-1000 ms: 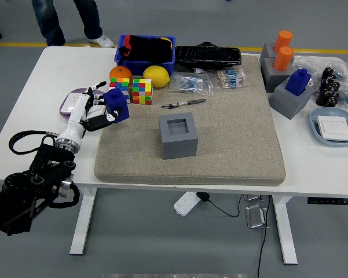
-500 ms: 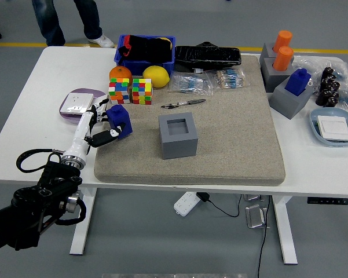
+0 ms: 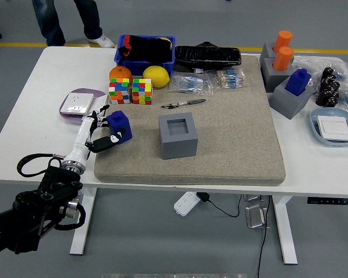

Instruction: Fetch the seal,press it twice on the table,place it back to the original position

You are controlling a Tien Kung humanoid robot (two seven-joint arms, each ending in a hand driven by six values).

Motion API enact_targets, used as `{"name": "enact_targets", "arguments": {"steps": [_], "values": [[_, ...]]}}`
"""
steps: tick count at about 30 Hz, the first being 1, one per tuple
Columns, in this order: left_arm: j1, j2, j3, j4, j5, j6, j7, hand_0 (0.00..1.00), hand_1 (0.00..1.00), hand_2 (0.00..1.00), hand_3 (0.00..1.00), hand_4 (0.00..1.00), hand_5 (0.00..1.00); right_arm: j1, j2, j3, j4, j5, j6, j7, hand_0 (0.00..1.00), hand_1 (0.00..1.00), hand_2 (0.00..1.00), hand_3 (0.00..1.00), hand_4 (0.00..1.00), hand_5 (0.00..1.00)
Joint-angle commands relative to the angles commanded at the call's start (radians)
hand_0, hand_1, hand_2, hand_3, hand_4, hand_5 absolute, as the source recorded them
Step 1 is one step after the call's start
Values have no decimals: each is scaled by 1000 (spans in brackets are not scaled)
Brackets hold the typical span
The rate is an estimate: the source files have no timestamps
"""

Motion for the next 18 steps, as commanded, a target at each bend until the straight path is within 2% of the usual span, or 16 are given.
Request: {"name": "enact_targets", "arguments": {"steps": [6, 13, 18], "values": [[-1, 2, 2, -1, 4, -1, -3, 857, 556, 467, 883, 679, 2, -1, 0, 2, 0, 0, 0, 0, 828, 738, 732, 697, 791, 587], [-16, 26, -55, -54, 57, 5, -2, 850, 552, 461, 883, 679, 2, -1, 2, 8, 0, -1, 0, 1, 828, 737, 732, 696, 791, 587], [-46, 70, -123, -155, 139, -12, 7, 850, 552, 461, 883, 679, 2, -2, 2, 16, 0, -2, 0, 0, 828, 737, 732, 696, 791, 587]]}}
